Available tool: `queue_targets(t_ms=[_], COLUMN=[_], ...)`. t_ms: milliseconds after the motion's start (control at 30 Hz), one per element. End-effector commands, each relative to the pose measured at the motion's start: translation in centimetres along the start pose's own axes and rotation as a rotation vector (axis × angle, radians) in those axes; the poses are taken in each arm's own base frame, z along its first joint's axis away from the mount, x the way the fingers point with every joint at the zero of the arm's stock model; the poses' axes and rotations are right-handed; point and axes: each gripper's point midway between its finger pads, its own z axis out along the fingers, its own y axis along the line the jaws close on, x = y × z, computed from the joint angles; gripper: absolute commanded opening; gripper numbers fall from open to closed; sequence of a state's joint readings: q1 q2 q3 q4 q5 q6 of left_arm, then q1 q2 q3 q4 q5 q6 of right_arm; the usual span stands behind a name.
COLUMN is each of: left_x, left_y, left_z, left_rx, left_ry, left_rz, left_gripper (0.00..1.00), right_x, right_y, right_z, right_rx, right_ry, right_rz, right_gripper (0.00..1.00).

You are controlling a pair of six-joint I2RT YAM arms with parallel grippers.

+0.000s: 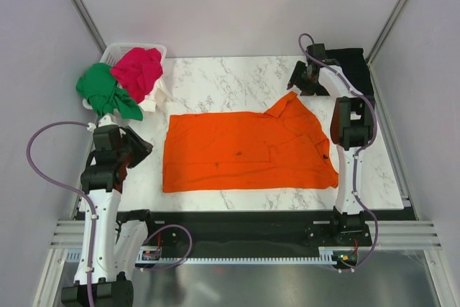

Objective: Fold and stack the t-shirts
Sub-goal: Fold the tshirt

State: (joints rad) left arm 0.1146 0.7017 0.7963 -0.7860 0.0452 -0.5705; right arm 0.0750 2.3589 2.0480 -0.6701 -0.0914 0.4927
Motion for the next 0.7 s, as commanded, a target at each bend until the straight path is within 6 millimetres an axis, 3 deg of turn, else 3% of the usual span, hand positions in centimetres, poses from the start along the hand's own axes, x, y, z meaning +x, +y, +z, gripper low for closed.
queue_targets(t_ms=[0, 100, 133, 233, 433, 667], left_x=[-1.0, -1.0, -1.0, -0.9, -0.9, -0.8], left_y=[0.2, 0.3, 0.3, 0.3, 0.3, 0.4], left_z=[0.1, 0.2, 0.3, 0.4, 0.3, 0.5], left_rx=[-0.011, -0.016, -0.02, -0.02, -0.02, -0.022], left_ry=[-0.052, -0.049, -0.046, -0.041, -0.044, -0.037], left_rz=[0.028, 0.027, 0.026, 0.027, 0.027, 0.024], left_gripper=[0.49, 0.49, 0.49, 0.49, 0.48, 0.48], right_x=[-2.4, -1.8, -0.5, 0.3, 1.1, 0.8], right_y=[0.3, -0.1, -0.6, -0.6, -0.3, -0.3], right_z=[0.8, 2.0, 2.8, 3.0, 2.5, 1.7], right_rx=[0.0, 0.01, 0.01, 0.001, 0.002, 0.01], right_ry=[-0.076, -0.062, -0.03, -0.02, -0.02, -0.038], right_rz=[-0.047, -0.054, -0.045, -0.04, -0.039, -0.041], right_gripper=[0.66, 0.64, 0.58, 0.52, 0.38, 0.31])
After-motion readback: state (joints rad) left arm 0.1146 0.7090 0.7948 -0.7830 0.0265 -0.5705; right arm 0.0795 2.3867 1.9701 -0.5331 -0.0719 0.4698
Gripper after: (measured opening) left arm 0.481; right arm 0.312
